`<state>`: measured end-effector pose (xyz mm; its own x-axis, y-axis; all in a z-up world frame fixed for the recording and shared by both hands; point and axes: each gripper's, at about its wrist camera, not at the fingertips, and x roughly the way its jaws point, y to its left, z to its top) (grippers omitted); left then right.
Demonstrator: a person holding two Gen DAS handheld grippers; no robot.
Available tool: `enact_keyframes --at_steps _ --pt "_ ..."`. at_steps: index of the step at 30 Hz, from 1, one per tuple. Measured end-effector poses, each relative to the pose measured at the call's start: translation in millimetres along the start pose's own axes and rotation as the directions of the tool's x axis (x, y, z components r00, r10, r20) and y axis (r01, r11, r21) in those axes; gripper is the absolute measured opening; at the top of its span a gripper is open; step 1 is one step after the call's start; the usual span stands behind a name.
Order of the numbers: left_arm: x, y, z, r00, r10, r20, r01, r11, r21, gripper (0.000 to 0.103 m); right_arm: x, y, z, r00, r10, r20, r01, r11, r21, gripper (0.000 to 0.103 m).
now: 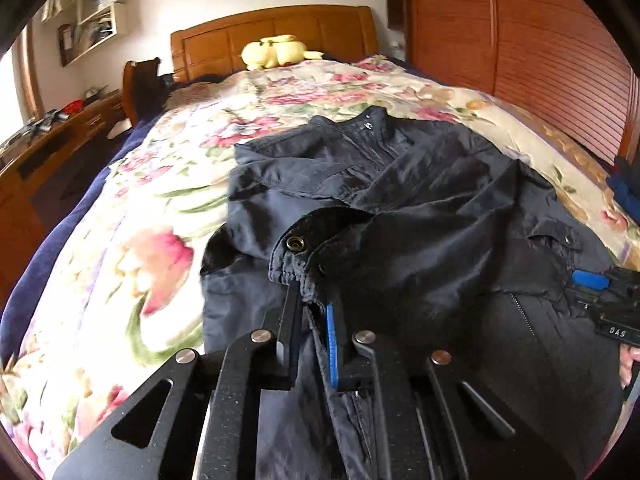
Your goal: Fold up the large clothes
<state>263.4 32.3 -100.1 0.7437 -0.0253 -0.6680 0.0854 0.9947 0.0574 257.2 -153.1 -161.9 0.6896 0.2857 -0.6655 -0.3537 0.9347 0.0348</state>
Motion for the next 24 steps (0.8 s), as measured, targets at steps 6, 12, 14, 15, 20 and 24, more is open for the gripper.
enact_keyframes --at_steps 6,12,14,15,20,24 --pt "16 1 -20 0.996 -0.004 -0.085 0.002 1.0 -0.016 0.012 0 0 0 1.0 0.0 0.0 0.0 1.0 -0.001 0.048" --pt "4 3 -30 0.996 -0.072 -0.06 0.068 0.996 -0.064 0.022 0 0 0 1.0 -0.002 0.001 0.002 1.0 -0.002 0.048" --pt "-1 2 -34 0.996 -0.084 -0.03 0.082 0.994 -0.067 0.03 -1 0 0 1.0 0.0 -0.001 0.0 1.0 -0.001 0.048" --pt "-3 1 -36 0.996 -0.086 -0.018 0.085 0.994 -0.065 0.033 -3 -1 1 1.0 0.007 -0.002 -0.007 1.0 0.004 0.048" --pt "-10 -1 -48 0.993 -0.112 0.037 0.115 0.991 -0.072 0.037 -17 -6 12 0.999 0.043 -0.013 -0.043 0.999 -0.009 0.048" --pt "-14 -2 -51 0.994 -0.087 0.073 0.092 0.993 -0.068 0.037 -34 -13 37 1.0 -0.009 0.025 0.01 0.997 -0.081 0.048"
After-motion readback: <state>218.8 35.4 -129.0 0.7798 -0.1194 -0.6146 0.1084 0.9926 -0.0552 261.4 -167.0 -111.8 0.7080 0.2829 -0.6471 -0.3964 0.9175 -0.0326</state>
